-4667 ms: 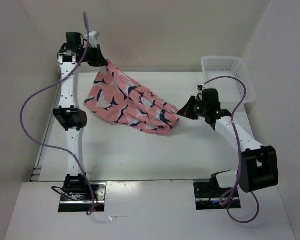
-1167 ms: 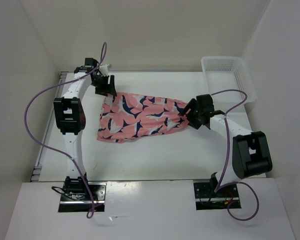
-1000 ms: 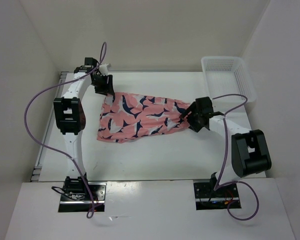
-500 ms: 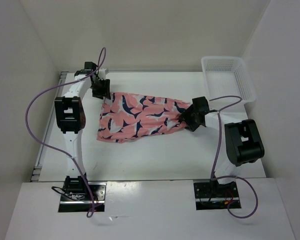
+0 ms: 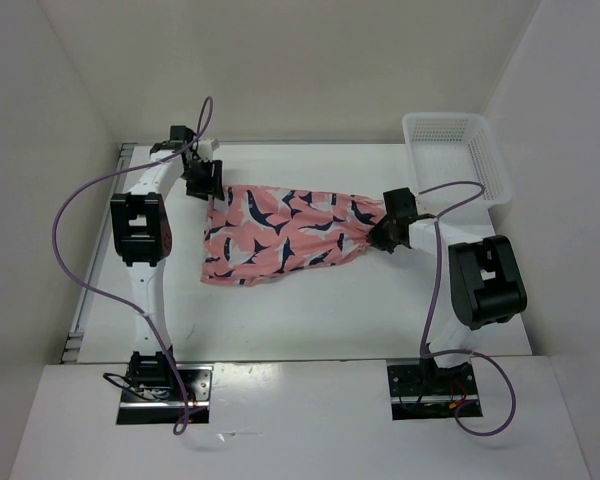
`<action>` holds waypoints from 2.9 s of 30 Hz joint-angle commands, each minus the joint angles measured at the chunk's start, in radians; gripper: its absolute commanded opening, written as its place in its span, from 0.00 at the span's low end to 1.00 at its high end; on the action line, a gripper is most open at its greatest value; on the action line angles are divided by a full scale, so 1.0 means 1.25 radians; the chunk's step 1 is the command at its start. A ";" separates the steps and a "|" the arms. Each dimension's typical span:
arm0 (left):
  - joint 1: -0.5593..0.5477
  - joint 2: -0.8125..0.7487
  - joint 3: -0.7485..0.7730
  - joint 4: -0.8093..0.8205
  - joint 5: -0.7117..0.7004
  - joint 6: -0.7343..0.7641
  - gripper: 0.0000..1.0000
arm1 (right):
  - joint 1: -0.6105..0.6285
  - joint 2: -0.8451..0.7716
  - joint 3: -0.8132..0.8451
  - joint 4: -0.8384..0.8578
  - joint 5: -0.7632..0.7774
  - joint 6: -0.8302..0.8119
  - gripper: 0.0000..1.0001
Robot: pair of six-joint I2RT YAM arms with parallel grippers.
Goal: Fold and stack the shorts
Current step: Fold the shorts
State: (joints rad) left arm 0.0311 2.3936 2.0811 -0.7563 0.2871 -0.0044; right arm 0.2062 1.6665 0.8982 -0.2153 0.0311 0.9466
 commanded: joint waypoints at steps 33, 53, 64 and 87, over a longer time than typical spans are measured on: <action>-0.105 -0.059 -0.054 -0.029 0.009 0.004 0.77 | 0.468 0.236 0.659 -0.301 0.466 -0.874 0.00; -0.016 -0.032 -0.130 -0.075 0.094 0.004 0.50 | 0.610 0.324 0.820 -0.290 0.281 -0.943 0.00; -0.026 0.014 -0.068 -0.098 0.186 0.004 0.02 | 0.593 0.339 0.926 -0.320 0.040 -0.990 0.00; 0.090 0.024 0.276 -0.168 0.077 0.004 0.64 | 0.620 0.364 1.015 -0.237 -0.083 -0.813 0.68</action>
State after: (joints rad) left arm 0.1223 2.4535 2.3138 -0.9287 0.4110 -0.0040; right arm 0.9756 2.2612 2.1521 -0.5922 -0.1135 -0.1379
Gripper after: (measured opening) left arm 0.630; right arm 0.676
